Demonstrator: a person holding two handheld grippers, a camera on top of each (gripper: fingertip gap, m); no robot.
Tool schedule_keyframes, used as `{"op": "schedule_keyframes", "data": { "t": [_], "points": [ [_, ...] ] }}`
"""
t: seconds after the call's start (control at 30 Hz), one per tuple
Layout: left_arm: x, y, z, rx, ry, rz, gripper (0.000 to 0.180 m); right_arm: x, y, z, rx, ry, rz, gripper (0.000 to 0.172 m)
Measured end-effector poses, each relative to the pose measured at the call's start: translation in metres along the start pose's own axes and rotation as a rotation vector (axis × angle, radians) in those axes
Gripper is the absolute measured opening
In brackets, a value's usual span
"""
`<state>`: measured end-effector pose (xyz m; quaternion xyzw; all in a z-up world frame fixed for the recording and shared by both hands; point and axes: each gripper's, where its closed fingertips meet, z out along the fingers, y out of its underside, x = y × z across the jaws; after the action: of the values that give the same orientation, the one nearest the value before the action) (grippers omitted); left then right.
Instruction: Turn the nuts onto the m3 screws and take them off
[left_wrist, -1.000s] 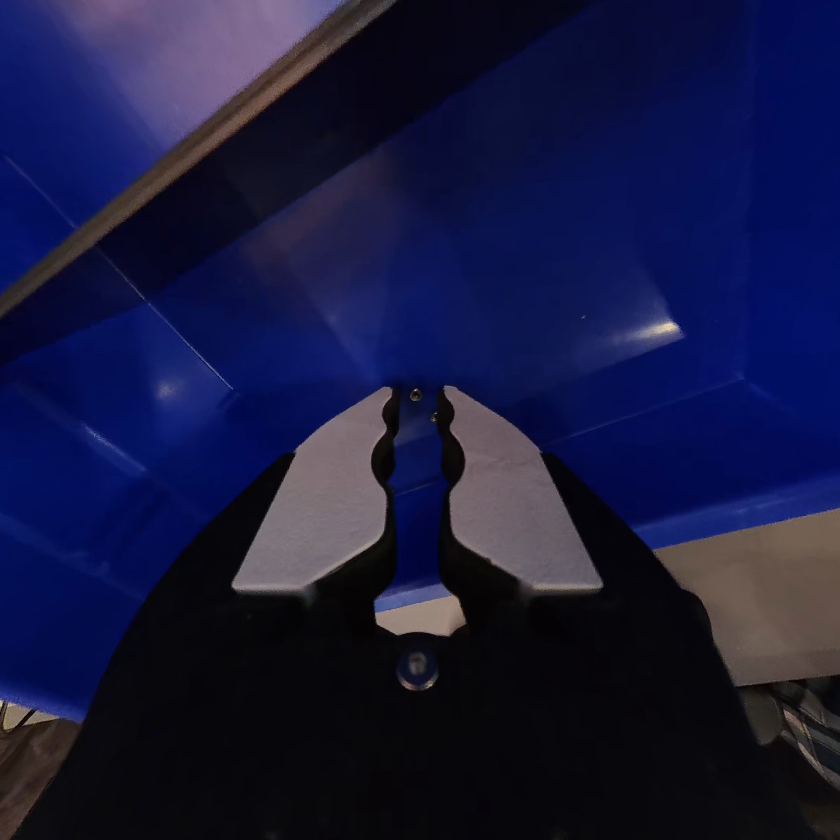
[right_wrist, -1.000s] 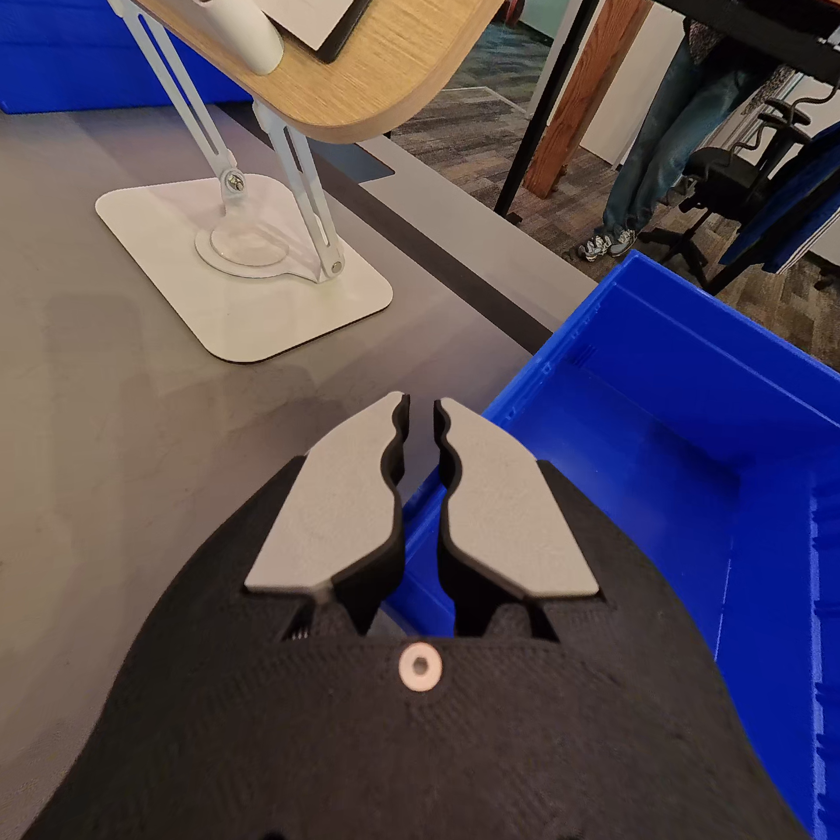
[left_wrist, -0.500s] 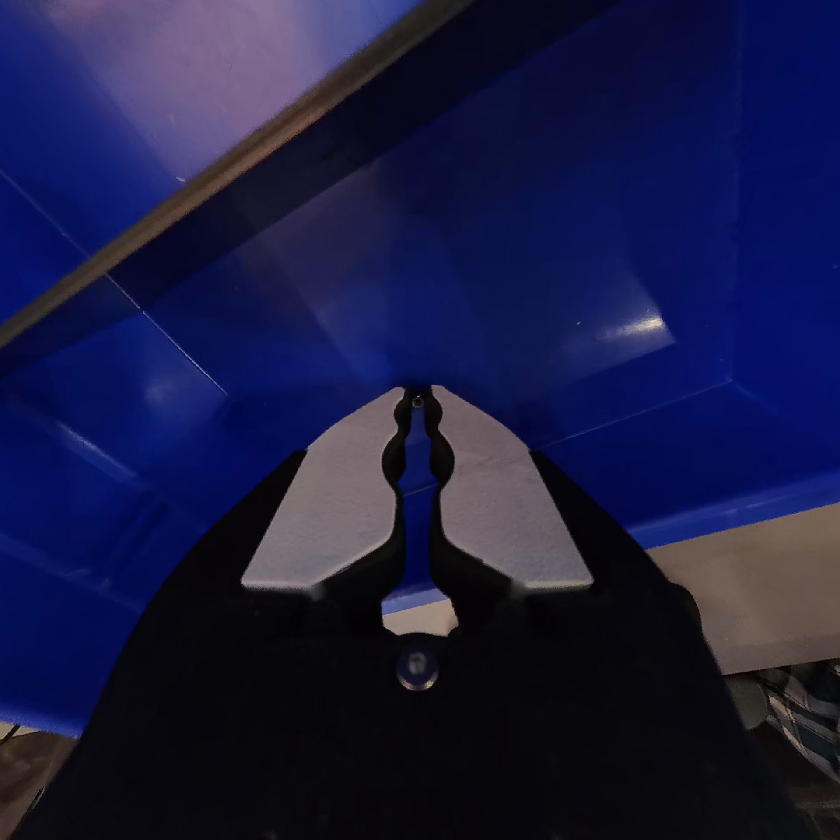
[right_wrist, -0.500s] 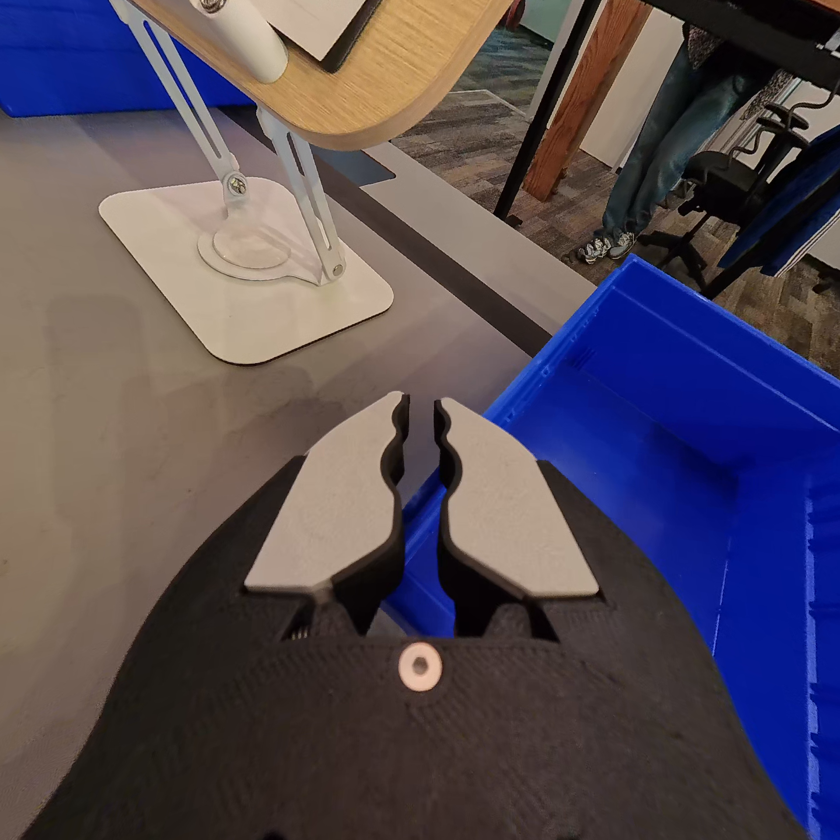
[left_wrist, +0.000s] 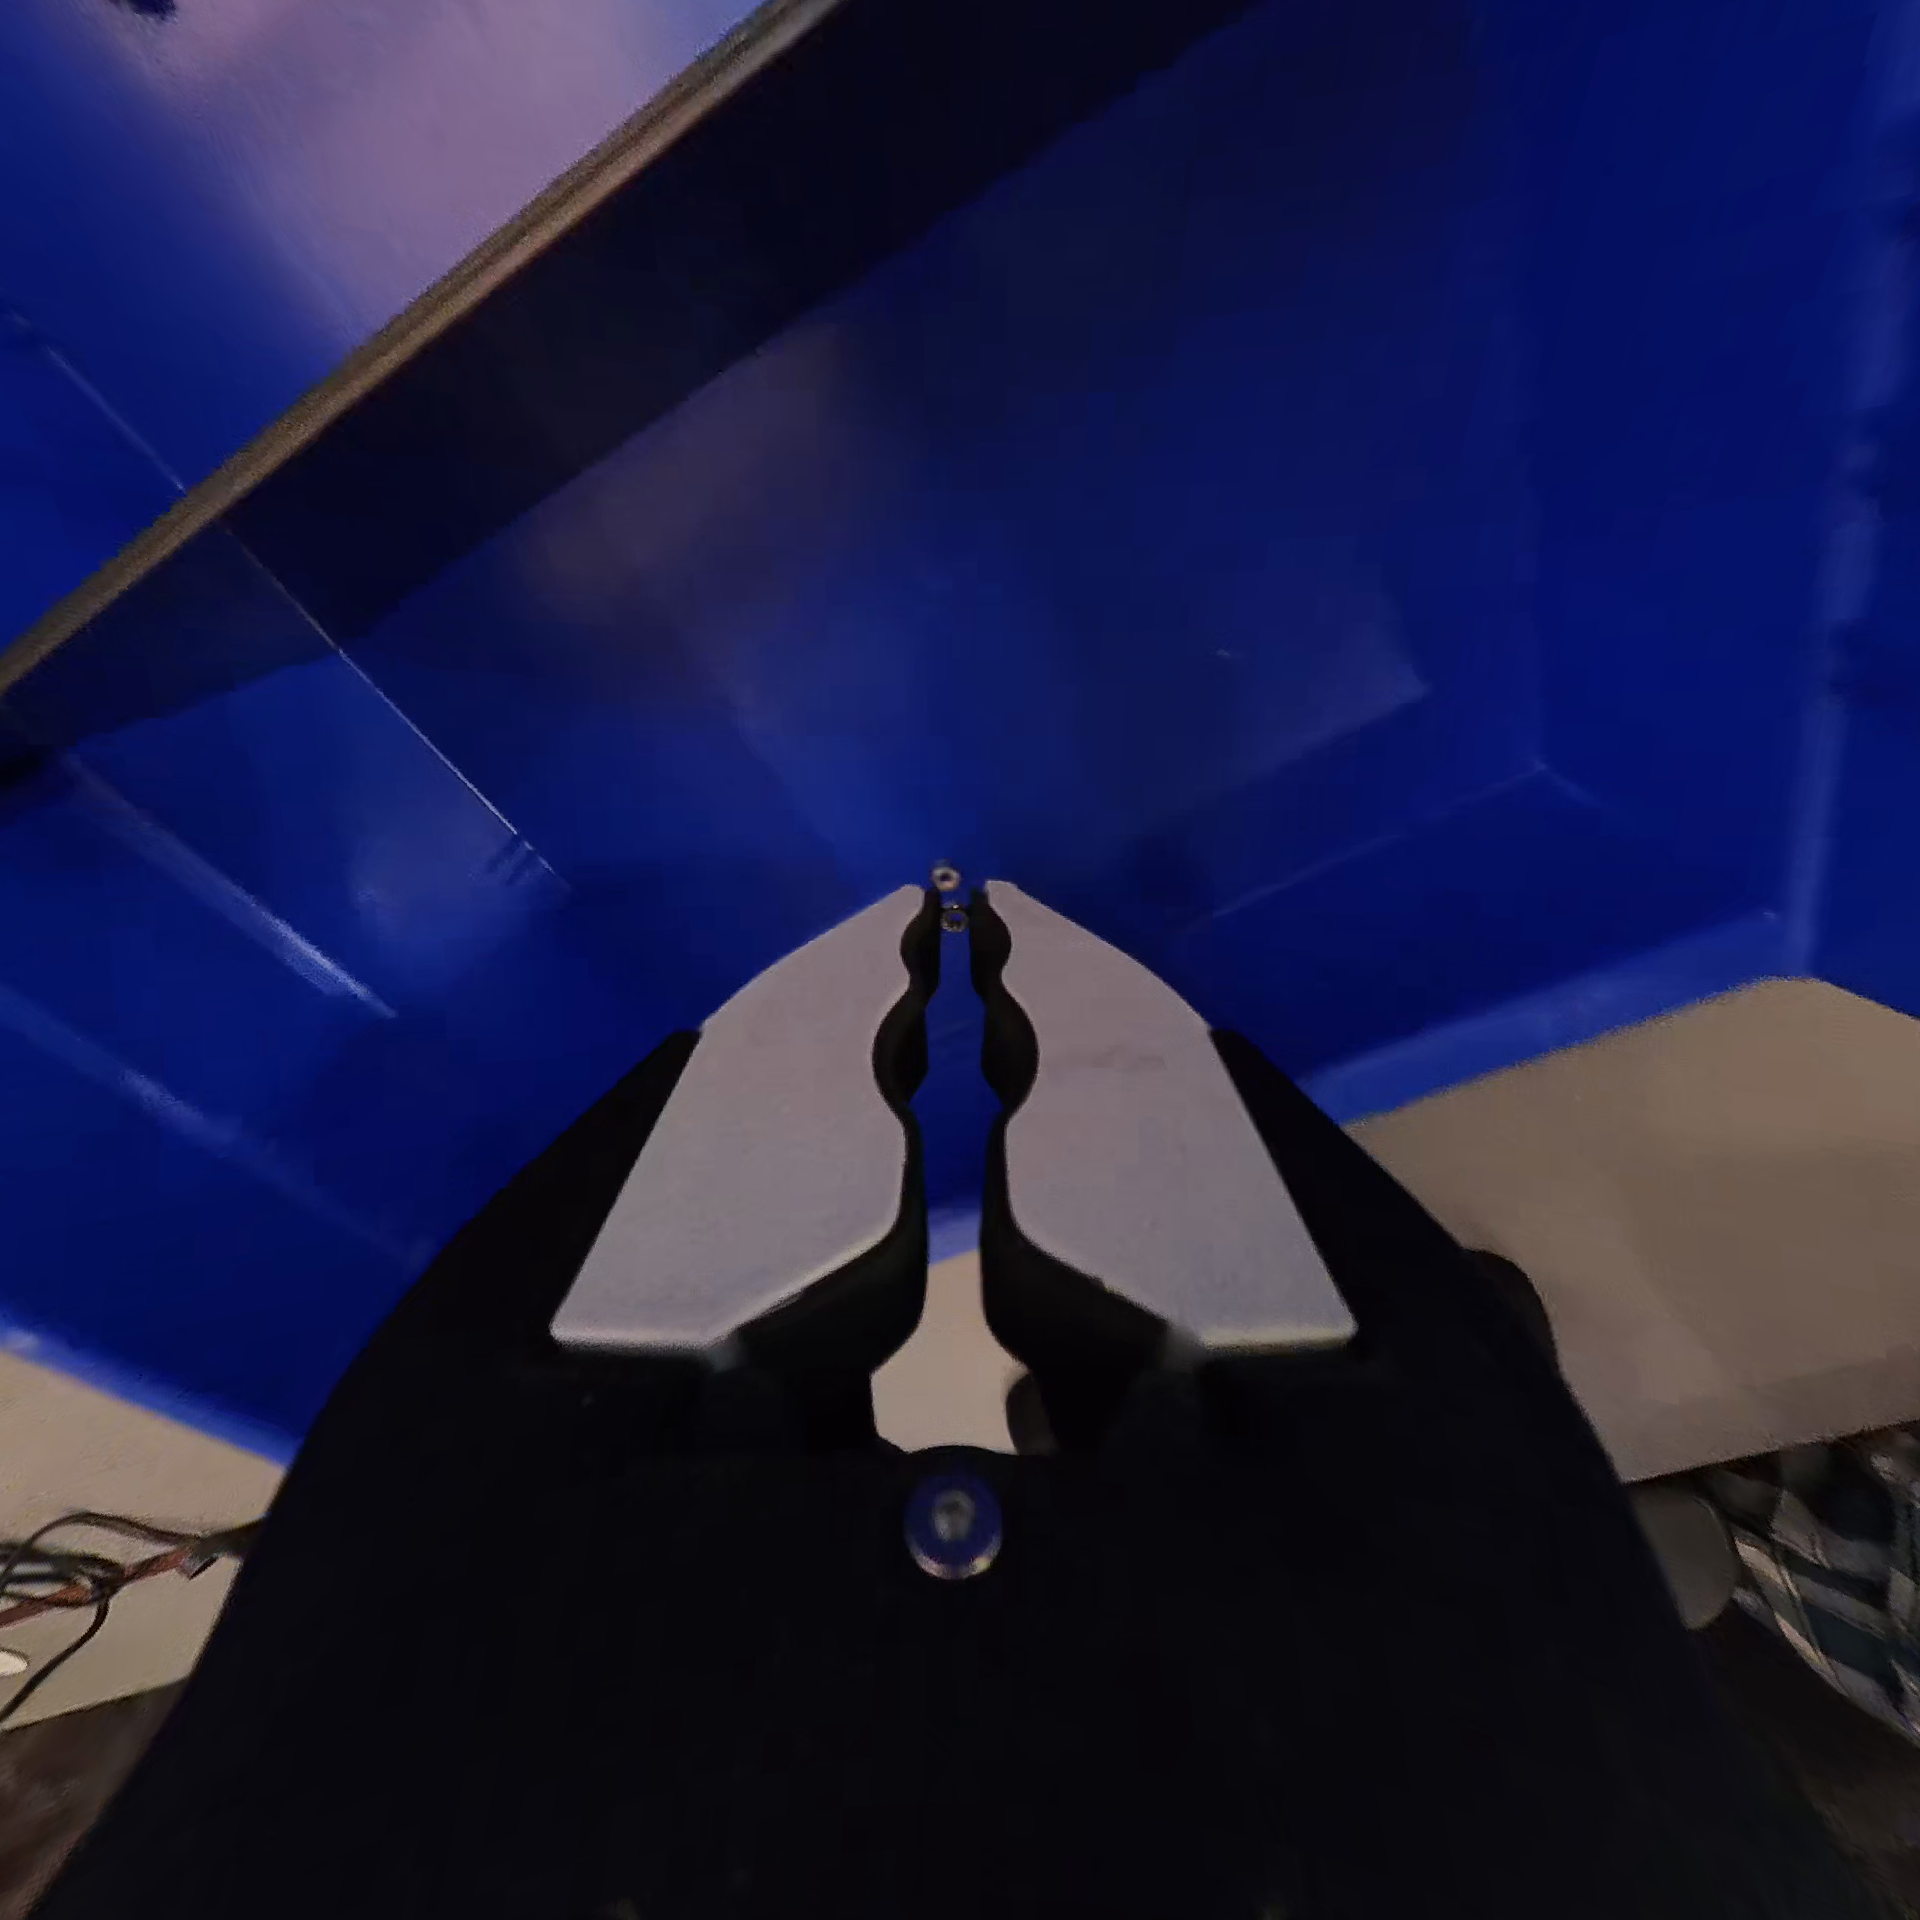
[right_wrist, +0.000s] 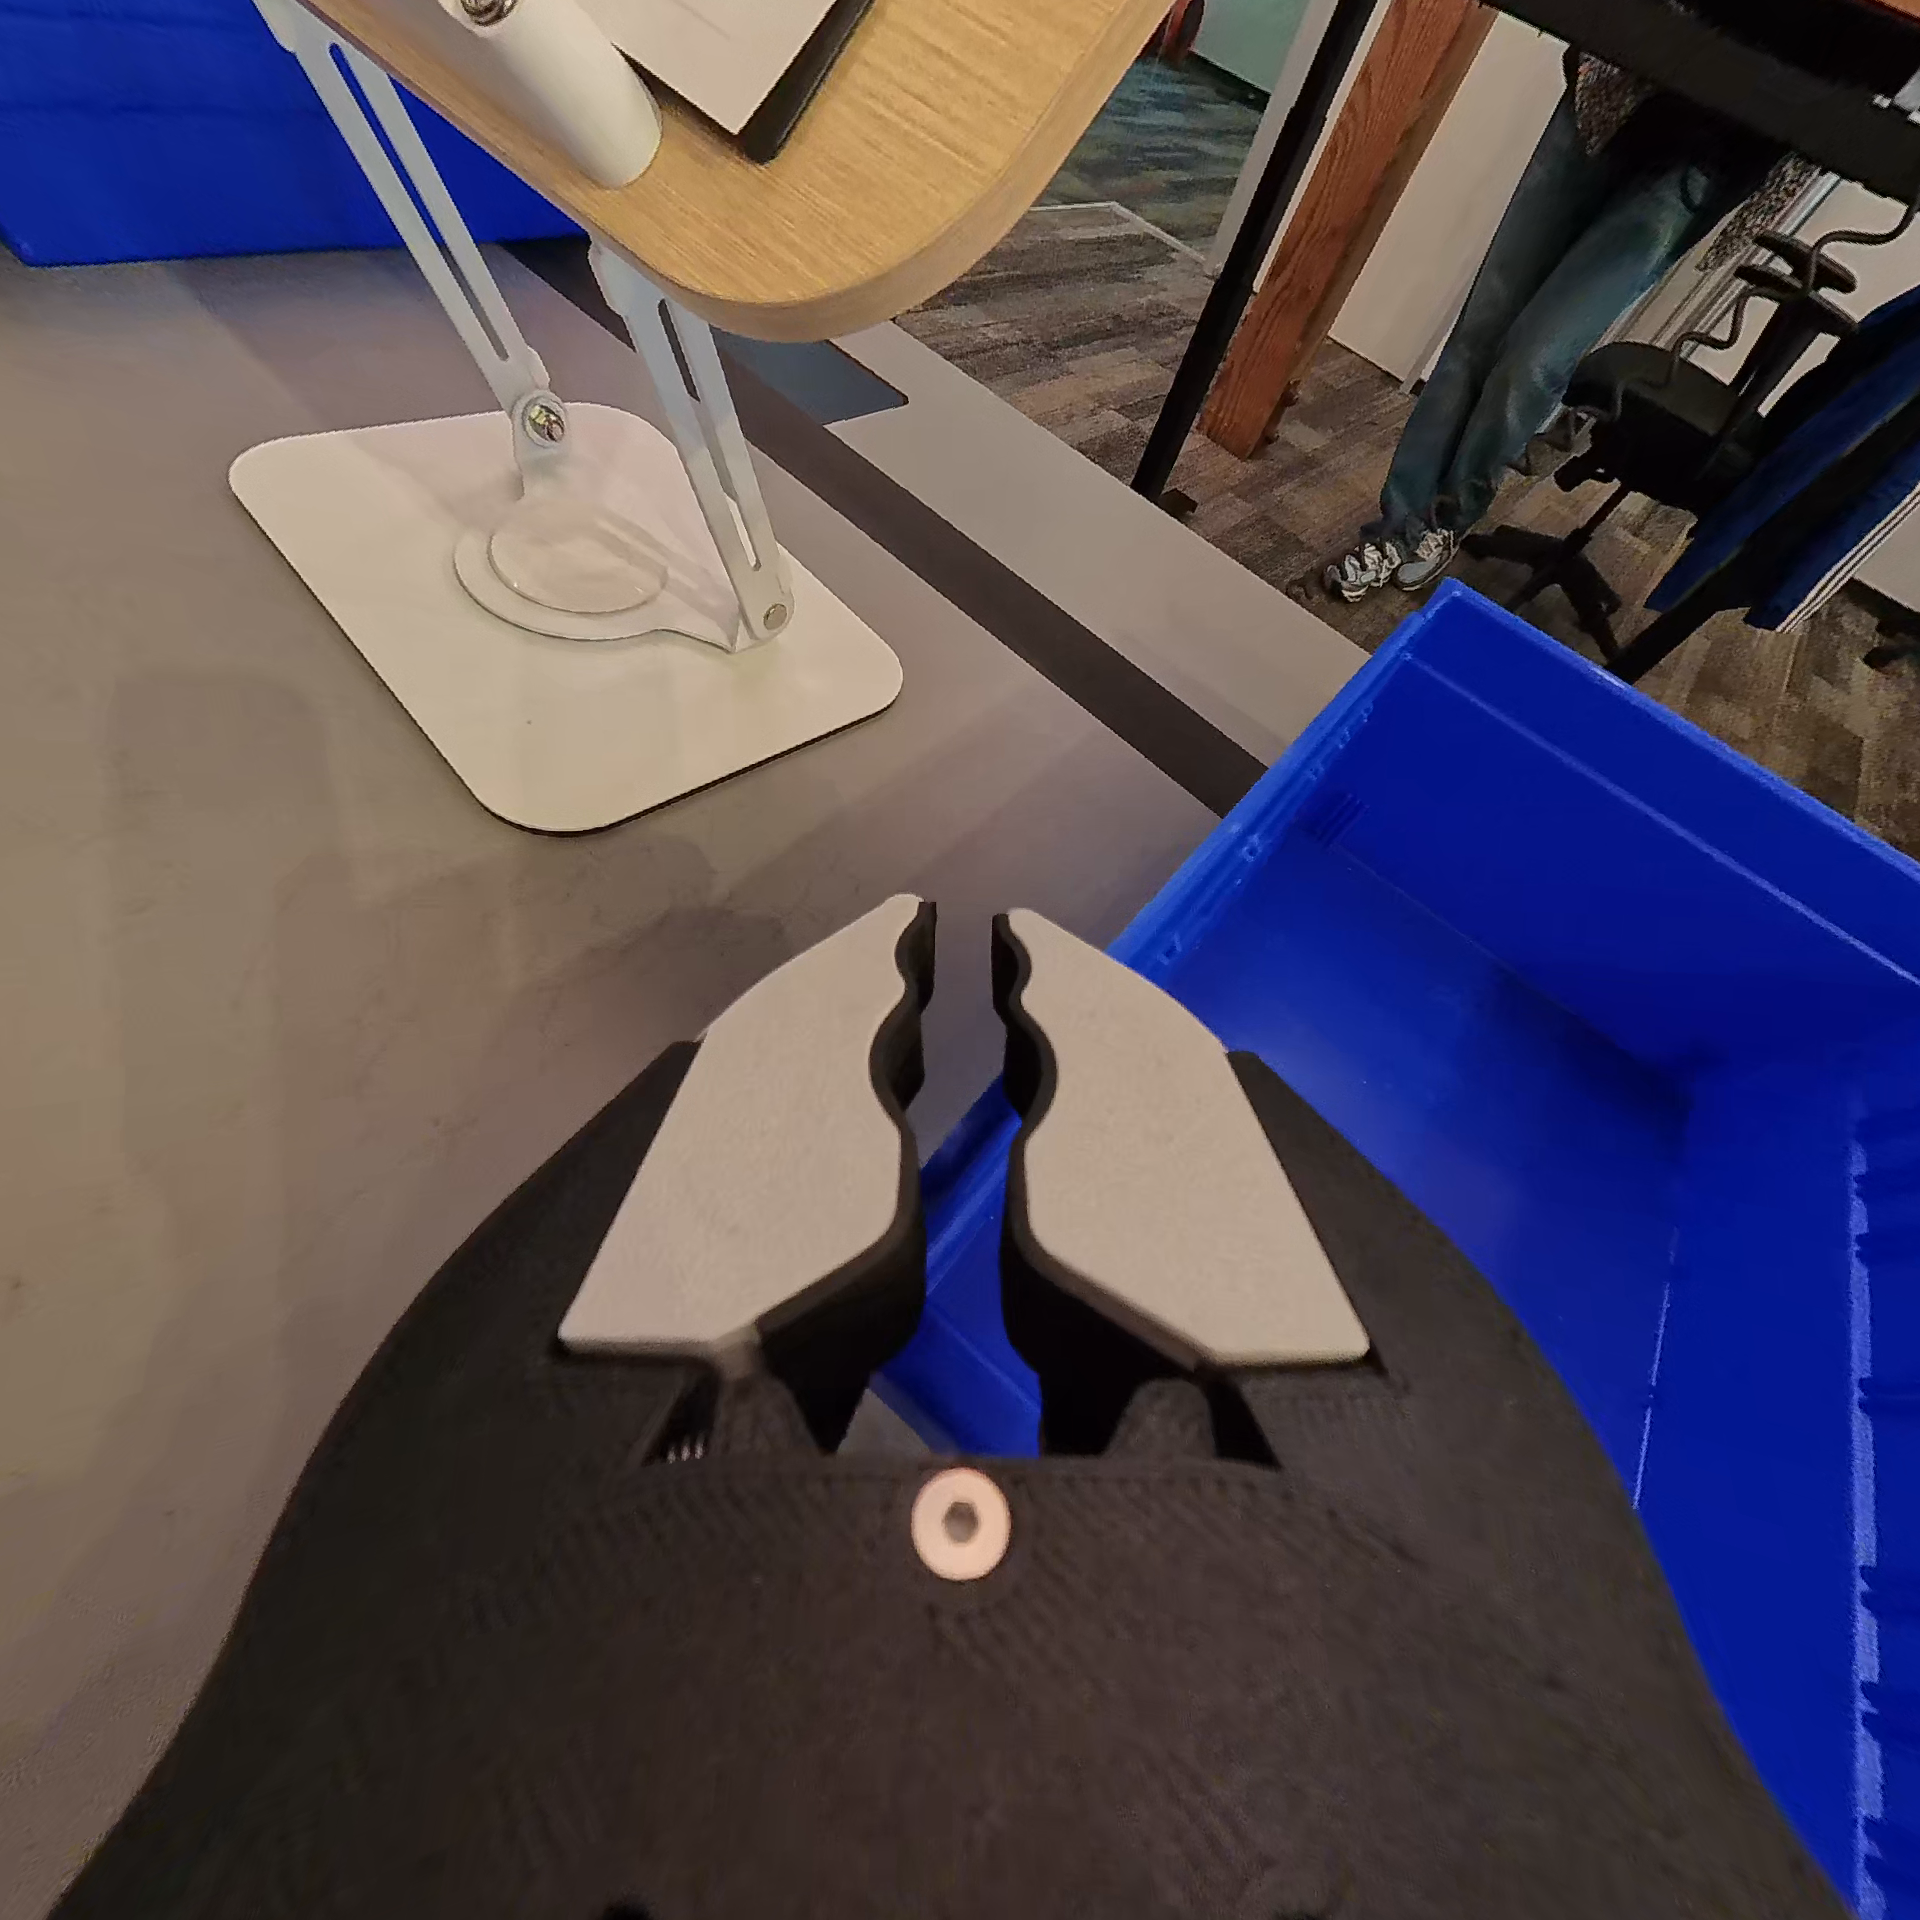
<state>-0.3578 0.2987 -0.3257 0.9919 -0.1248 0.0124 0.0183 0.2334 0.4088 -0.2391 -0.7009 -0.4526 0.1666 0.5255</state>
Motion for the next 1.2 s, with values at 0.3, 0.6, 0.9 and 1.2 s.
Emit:
{"op": "schedule_keyframes", "data": {
  "t": [0.3,0.6,0.9,1.2],
  "points": [
    [0.072,0.017,-0.066,0.073,-0.05,0.145,0.005,0.002,-0.007,-0.005,0.019,0.017,-0.006,0.01],
    [0.231,0.024,-0.073,0.131,0.013,0.436,0.005,-0.001,-0.028,-0.019,0.075,0.047,-0.045,0.011],
    [0.366,-0.003,-0.007,0.088,0.123,0.715,0.004,0.002,-0.036,-0.028,0.105,0.07,-0.057,0.01],
    [0.378,-0.001,0.032,0.012,0.092,0.772,0.005,0.002,-0.036,-0.029,0.106,0.069,-0.059,0.01]
  ]
}}
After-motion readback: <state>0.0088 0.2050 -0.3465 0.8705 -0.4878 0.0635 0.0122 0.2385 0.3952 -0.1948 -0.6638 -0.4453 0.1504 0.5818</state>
